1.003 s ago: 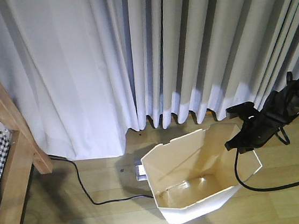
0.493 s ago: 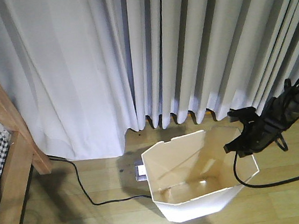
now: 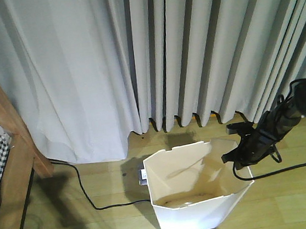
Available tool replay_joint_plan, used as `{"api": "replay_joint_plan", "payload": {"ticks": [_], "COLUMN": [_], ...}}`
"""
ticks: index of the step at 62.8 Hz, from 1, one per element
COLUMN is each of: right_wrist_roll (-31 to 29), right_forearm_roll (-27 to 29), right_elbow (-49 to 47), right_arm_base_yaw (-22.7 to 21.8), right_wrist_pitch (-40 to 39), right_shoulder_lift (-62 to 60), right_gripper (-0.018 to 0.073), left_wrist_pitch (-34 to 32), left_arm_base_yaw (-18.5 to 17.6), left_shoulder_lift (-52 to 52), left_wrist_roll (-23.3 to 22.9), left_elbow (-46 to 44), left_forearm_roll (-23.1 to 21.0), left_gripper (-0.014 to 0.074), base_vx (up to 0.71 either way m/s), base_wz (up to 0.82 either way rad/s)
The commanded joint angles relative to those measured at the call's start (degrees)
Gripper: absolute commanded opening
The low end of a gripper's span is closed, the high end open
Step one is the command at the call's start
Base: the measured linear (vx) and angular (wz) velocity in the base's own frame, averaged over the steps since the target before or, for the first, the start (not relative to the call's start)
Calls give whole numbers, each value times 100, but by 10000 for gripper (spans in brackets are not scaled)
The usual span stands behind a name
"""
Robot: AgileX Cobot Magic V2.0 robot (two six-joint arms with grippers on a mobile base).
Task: Move trash bin to bedside with robot
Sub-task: 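Lower the held bin onto the floor beside the bed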
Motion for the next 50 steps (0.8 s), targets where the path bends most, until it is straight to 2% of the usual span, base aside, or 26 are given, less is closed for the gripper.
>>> {"api": "replay_joint_plan", "payload": {"ticks": [1, 21, 50], "right_wrist_roll": [168, 801, 823], "right_forearm_roll": [-14, -337, -341], "right_elbow": [-425, -1548, -2197], "right_arm_base_yaw": [-24, -24, -20], "right_wrist_pitch": [430, 896, 802], "right_shoulder_lift": [-209, 665, 1244], "right_gripper": [-5, 1, 22], "left_wrist_pitch": [-416, -416, -416], "left_arm_base_yaw": [1, 1, 1], "left_shoulder_lift": [-26, -26, -26], "left_wrist_roll": [-25, -25, -25], "left_elbow": [-119, -119, -119], "left_forearm_roll": [-26, -26, -26], "left_gripper": [-6, -6, -6], "base_vx": [0, 0, 0], "base_wz": [0, 0, 0]}}
